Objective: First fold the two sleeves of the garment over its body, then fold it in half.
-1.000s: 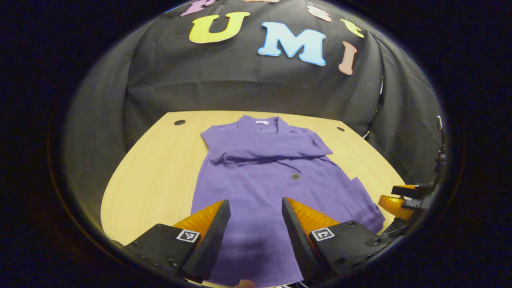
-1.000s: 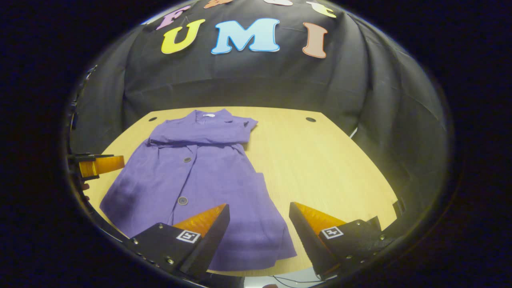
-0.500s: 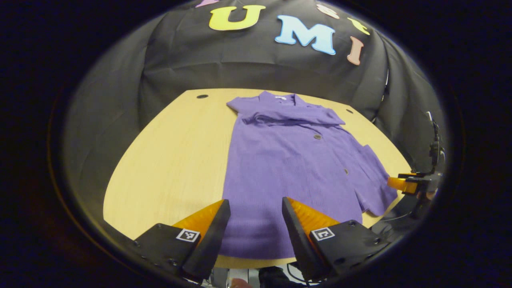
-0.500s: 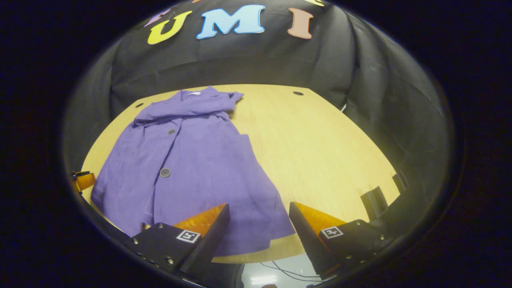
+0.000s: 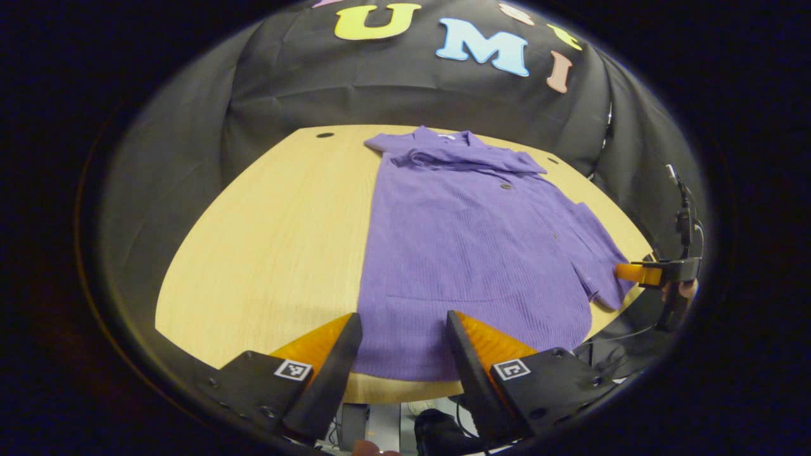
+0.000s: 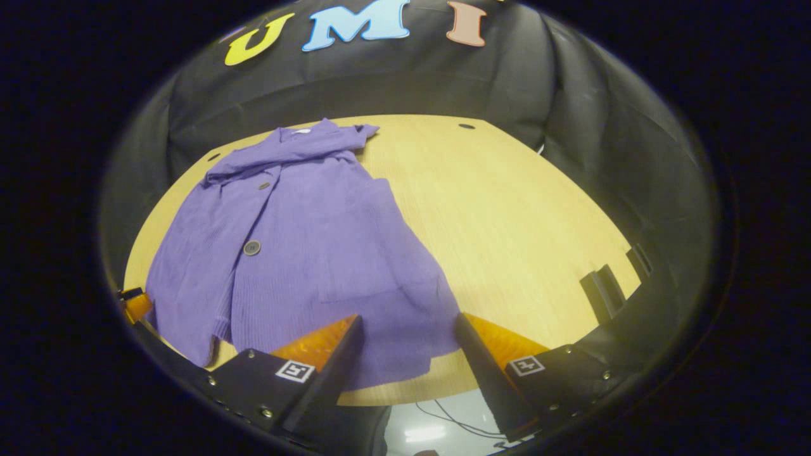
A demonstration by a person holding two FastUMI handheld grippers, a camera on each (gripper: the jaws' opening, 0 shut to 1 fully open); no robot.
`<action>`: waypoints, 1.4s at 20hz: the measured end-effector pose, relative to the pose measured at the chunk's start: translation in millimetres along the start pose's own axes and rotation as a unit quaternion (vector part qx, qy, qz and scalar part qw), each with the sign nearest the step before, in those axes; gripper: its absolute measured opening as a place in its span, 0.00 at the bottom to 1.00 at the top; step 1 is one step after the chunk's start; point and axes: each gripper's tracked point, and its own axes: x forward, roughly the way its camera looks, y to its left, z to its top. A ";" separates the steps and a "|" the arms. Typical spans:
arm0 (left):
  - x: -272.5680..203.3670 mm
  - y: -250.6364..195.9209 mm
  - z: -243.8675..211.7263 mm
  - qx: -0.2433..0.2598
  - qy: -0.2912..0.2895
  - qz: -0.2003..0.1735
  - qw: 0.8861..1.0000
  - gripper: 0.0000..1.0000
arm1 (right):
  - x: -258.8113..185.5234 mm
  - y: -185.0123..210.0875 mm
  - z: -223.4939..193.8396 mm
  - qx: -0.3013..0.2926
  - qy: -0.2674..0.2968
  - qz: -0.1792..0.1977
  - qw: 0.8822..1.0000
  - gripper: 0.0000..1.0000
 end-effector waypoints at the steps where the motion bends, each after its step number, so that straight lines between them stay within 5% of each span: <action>1: 2.6 -3.4 -0.5 0.005 0.000 -0.001 1.000 0.85 | 2.7 -0.2 0.3 0.009 -0.001 0.002 1.000 0.98; 5: 8.7 -23.9 -0.8 0.033 0.001 -0.013 0.999 0.85 | 2.0 1.0 -2.4 0.009 0.011 0.004 1.000 0.98; 7: 15.8 -28.5 2.3 0.048 -0.007 -0.008 0.999 0.85 | 3.4 6.5 -0.2 0.005 0.019 0.014 1.000 0.89; 9: 18.9 -29.6 1.4 0.054 -0.014 -0.005 0.998 0.67 | 2.8 12.4 1.7 -0.008 0.024 0.022 0.999 0.77; 12: 20.1 -35.4 5.4 0.002 -0.016 -0.031 0.999 0.29 | 4.5 18.9 2.5 -0.005 0.028 0.014 0.999 0.32; 13: 20.0 -32.3 8.4 -0.028 -0.009 -0.039 0.999 0.16 | 4.5 21.2 8.9 -0.002 0.019 0.016 1.000 0.32; 14: 19.9 -28.9 9.6 -0.058 0.004 -0.047 0.997 0.08 | 6.3 21.7 5.4 0.008 0.027 0.016 0.999 0.07; 17: 21.9 -23.9 14.9 -0.116 0.028 -0.059 0.991 0.08 | 1.7 22.5 9.2 0.028 0.035 0.033 0.998 0.07; 23: -4.5 -35.7 51.8 -0.085 0.002 -0.079 0.993 0.08 | -26.4 22.1 47.6 0.093 0.001 0.082 0.992 0.07; 28: -22.8 -47.1 123.2 -0.096 -0.046 -0.105 0.989 0.07 | -48.5 25.1 102.6 0.089 -0.047 0.109 0.989 0.07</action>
